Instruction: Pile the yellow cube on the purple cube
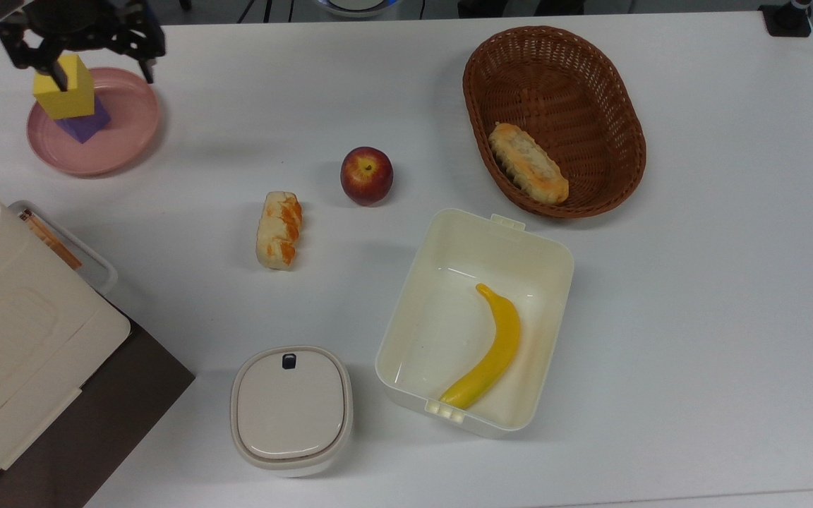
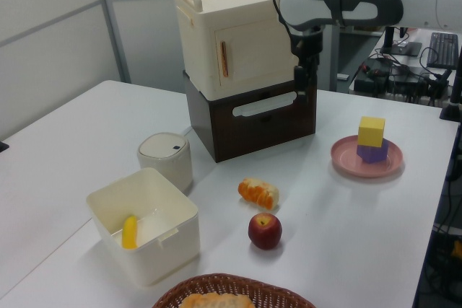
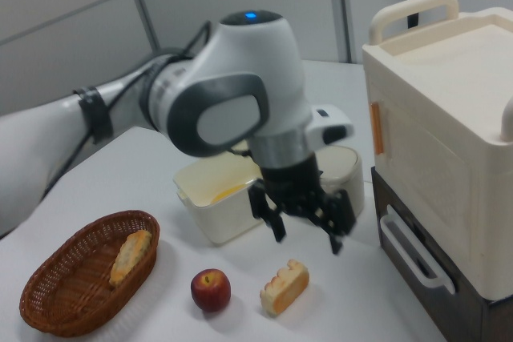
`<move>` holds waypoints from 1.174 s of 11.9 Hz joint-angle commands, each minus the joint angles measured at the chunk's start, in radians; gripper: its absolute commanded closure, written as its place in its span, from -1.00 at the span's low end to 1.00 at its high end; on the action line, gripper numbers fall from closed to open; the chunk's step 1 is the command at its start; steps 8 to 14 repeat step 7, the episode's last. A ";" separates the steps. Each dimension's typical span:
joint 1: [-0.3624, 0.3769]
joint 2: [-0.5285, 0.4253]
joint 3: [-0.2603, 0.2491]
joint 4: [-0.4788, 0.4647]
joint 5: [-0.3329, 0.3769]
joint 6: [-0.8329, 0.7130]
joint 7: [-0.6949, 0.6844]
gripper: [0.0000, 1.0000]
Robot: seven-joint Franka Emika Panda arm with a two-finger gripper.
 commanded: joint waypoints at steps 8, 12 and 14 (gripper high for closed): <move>0.222 -0.038 -0.013 -0.013 0.013 -0.030 0.202 -1.00; 0.222 -0.038 -0.013 -0.013 0.013 -0.030 0.202 -1.00; 0.222 -0.038 -0.013 -0.013 0.013 -0.030 0.202 -1.00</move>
